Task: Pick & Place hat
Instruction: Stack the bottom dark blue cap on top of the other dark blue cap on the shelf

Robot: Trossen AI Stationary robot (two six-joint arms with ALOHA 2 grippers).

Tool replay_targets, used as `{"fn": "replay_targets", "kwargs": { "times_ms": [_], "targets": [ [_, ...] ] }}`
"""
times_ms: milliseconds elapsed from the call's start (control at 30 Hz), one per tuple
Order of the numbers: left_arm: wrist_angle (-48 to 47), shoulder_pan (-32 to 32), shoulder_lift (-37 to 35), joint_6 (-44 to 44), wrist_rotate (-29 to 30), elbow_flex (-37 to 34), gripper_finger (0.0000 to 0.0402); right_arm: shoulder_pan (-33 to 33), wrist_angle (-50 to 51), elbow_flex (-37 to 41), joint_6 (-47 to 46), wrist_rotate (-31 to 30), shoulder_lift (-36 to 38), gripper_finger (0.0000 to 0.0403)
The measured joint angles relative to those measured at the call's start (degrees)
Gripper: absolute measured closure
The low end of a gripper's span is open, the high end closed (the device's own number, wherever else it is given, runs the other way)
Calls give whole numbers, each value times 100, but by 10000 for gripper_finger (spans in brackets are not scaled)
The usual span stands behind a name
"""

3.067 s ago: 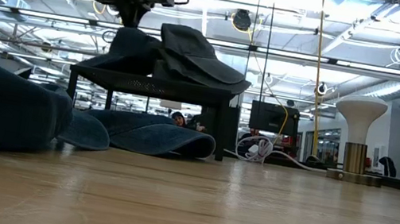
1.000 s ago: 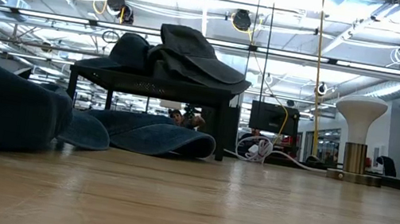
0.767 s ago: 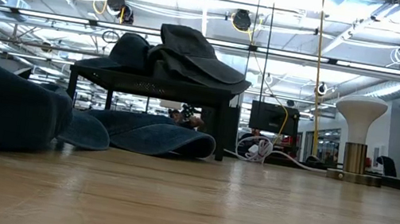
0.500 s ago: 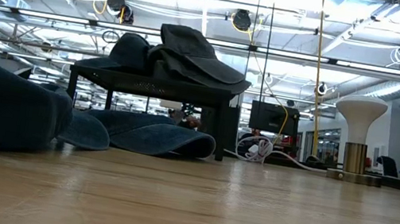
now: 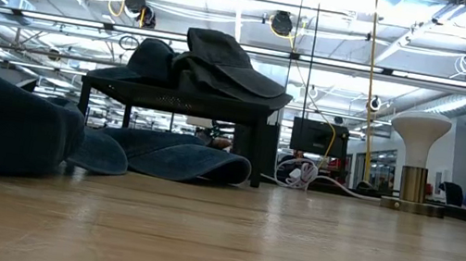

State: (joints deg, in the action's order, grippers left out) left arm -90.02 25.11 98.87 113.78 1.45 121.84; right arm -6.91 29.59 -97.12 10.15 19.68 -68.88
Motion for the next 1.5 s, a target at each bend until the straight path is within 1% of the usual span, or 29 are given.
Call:
{"fn": "replay_targets", "kwargs": {
  "times_ms": [100,200,333,500,667,833,967,1133,1233,1367,1500],
  "targets": [
    [6,251,20,648,3,-234,217,0,122,0,1,0,0,231],
    [1,431,13,1222,-54,-613,217,0,320,0,24,4,0,231],
    [8,584,17,1722,-180,-1220,217,2,566,0,169,9,-2,231],
    [9,654,17,1736,-6,-2044,217,0,782,0,187,13,-4,231],
    [0,619,17,1727,1,-2936,217,0,998,0,162,15,-4,231],
    [15,603,17,1702,-129,-3752,217,0,1174,0,150,17,-4,231],
    [144,595,17,1565,-141,-4283,217,2,1287,0,149,17,-4,231],
    [554,501,15,582,-136,-4858,217,2,1295,0,150,17,-4,231],
    [1159,391,15,-25,-142,-5217,217,2,1295,0,149,17,-4,231],
    [1742,275,15,-438,-145,-5597,217,30,1271,0,105,17,-4,231],
    [1938,210,15,-650,-154,-5778,218,126,1192,0,108,17,-4,231]
  ]
}}
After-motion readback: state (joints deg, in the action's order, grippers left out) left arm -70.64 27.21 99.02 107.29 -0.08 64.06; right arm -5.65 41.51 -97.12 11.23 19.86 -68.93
